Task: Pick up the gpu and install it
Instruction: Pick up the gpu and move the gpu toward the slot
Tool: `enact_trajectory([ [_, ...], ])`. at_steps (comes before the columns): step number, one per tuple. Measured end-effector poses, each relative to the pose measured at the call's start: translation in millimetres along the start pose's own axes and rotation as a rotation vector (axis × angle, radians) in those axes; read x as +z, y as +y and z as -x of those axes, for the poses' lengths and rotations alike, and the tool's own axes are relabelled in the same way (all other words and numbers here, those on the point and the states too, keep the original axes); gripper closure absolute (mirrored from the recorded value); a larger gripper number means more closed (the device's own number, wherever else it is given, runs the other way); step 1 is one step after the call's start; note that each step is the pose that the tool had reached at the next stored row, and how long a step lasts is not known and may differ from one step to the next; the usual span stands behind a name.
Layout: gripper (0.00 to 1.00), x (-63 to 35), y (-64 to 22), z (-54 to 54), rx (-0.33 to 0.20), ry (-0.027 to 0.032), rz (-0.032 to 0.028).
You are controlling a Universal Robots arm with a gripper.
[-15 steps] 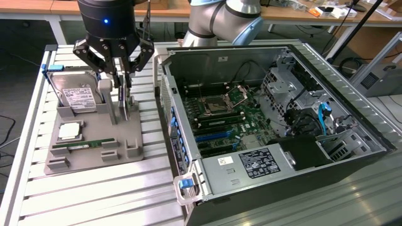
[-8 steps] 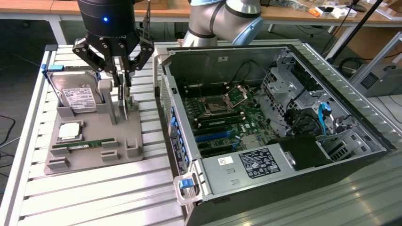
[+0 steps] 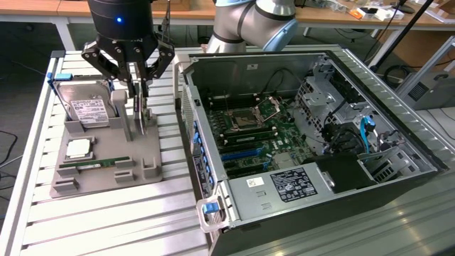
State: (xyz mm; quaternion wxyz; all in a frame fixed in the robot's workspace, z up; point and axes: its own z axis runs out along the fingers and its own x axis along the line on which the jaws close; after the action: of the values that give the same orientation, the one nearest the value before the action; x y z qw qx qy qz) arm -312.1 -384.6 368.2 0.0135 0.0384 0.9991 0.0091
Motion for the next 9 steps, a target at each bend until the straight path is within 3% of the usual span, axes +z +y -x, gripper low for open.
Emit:
enact_trajectory([
  [9,0.73,-3.5,0.1,0.1,0.0,0.0,0.0],
])
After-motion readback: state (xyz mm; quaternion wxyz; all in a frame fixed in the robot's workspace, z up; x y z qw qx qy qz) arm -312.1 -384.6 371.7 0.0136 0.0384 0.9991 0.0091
